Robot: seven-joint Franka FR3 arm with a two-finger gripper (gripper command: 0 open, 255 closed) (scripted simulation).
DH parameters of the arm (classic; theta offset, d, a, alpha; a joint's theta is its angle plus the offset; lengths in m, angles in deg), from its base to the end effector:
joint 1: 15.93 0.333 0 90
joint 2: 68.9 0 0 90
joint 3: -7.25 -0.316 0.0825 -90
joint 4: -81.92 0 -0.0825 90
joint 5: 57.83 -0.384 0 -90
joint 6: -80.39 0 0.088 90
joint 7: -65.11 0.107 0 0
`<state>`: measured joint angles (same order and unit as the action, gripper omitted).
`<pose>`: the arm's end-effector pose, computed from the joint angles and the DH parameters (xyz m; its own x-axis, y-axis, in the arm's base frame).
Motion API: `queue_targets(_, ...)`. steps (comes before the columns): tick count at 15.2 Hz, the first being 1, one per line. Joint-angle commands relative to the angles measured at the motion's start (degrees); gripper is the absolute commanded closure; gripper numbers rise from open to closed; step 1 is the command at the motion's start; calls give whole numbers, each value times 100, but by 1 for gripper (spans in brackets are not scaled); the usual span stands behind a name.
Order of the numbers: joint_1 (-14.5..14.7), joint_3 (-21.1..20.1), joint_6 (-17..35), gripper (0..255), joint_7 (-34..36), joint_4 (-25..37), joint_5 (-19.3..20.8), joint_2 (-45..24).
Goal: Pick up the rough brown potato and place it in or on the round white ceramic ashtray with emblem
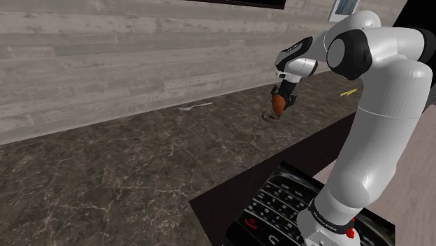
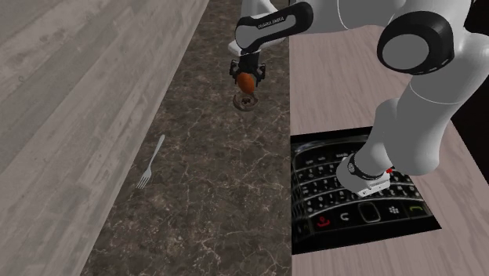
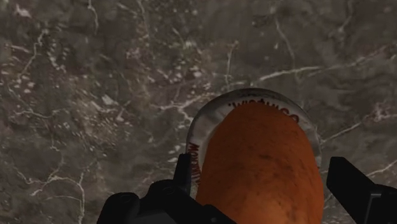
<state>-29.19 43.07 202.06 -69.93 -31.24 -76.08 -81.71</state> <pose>0.4061 -0.4278 0.3747 0.2242 0.9672 0.1197 0.9697 -0.2336 0.0718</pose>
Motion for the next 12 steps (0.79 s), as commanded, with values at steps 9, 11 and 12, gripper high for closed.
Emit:
queue_targets(9, 15, 109, -631, 0, 200, 367, 309, 312)
queue_targets(11, 15, 109, -631, 0, 200, 367, 309, 312)
queue_targets(12, 15, 109, -631, 0, 200, 367, 309, 312)
